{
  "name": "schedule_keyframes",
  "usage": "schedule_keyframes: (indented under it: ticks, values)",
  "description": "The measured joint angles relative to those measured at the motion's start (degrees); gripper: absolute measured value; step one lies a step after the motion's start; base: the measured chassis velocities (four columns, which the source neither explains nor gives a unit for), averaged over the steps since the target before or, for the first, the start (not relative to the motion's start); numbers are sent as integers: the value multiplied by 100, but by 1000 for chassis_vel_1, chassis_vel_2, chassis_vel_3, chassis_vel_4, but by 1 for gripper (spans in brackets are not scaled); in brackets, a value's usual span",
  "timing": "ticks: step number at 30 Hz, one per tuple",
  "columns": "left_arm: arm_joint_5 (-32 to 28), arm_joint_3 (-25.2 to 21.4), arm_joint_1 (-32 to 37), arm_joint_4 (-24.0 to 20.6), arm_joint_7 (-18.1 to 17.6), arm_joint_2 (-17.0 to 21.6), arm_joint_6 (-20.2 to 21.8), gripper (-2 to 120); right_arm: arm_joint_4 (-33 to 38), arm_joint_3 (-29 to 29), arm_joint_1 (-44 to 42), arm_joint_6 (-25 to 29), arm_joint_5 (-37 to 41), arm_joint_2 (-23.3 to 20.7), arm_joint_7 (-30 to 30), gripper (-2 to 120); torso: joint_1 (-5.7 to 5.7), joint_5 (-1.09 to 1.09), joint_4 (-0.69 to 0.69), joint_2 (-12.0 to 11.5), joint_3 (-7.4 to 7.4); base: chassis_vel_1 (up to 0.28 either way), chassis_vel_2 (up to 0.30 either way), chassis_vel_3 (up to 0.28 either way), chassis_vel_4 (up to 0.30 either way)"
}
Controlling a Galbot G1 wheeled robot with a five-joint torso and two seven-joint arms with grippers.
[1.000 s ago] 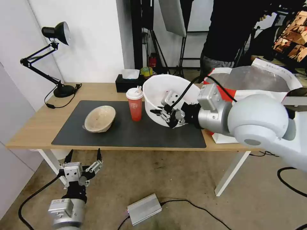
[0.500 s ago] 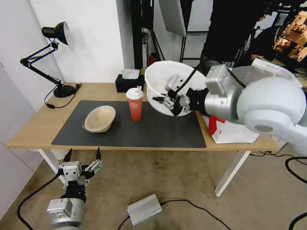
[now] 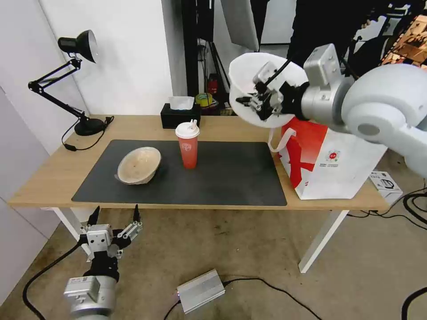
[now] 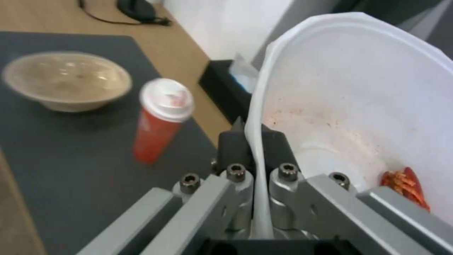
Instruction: Pick up the trash from the table and place it into the takeout bag.
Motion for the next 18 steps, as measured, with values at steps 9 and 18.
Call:
schedule_keyframes:
  ticks: [9,18]
  values:
    - [-7,-10,-2,19,-1,14,-9,100,-532,17,60,2,-304,-60,-279,0,0,0,0,0,0,0,0,0,0]
    - [-12,-6,-14,23,-3,49,-11,100,-734,111,-27,5,-522,-239,-473,0,0,0,0,0,0,0,0,0,0]
